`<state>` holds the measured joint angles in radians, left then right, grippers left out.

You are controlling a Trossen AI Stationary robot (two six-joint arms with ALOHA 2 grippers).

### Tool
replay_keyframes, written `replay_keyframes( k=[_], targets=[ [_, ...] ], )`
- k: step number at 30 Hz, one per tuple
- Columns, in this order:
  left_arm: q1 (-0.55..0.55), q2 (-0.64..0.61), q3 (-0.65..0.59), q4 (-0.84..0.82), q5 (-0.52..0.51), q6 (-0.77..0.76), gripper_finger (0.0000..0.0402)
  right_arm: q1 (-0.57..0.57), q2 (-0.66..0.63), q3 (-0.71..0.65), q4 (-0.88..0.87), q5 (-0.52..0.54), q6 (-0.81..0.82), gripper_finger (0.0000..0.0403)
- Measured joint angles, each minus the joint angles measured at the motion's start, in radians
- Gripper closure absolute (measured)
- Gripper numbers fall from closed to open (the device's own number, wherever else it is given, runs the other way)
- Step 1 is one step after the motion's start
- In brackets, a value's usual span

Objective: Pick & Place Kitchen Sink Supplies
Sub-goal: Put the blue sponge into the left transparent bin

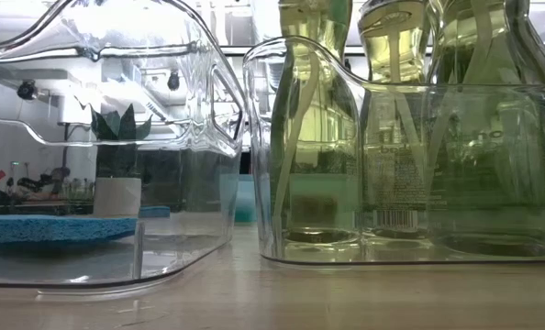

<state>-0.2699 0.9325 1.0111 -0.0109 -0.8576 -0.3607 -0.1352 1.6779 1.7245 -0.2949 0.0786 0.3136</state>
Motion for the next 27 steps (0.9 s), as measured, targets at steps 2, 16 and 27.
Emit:
replay_keyframes(
  k=[2,16,27],
  targets=[
    [0.000,-0.001,0.000,0.000,0.000,-0.015,0.0282,-0.001,-0.002,0.001,-0.003,0.000,-0.003,0.0394],
    [0.000,-0.022,0.000,-0.024,0.093,-0.171,0.0382,-0.002,-0.023,0.006,-0.080,-0.067,-0.007,0.0394],
    [-0.009,-0.084,0.001,-0.353,0.588,-0.679,0.0390,-0.013,-0.073,0.006,-0.307,0.019,-0.158,0.0394]
  ],
)
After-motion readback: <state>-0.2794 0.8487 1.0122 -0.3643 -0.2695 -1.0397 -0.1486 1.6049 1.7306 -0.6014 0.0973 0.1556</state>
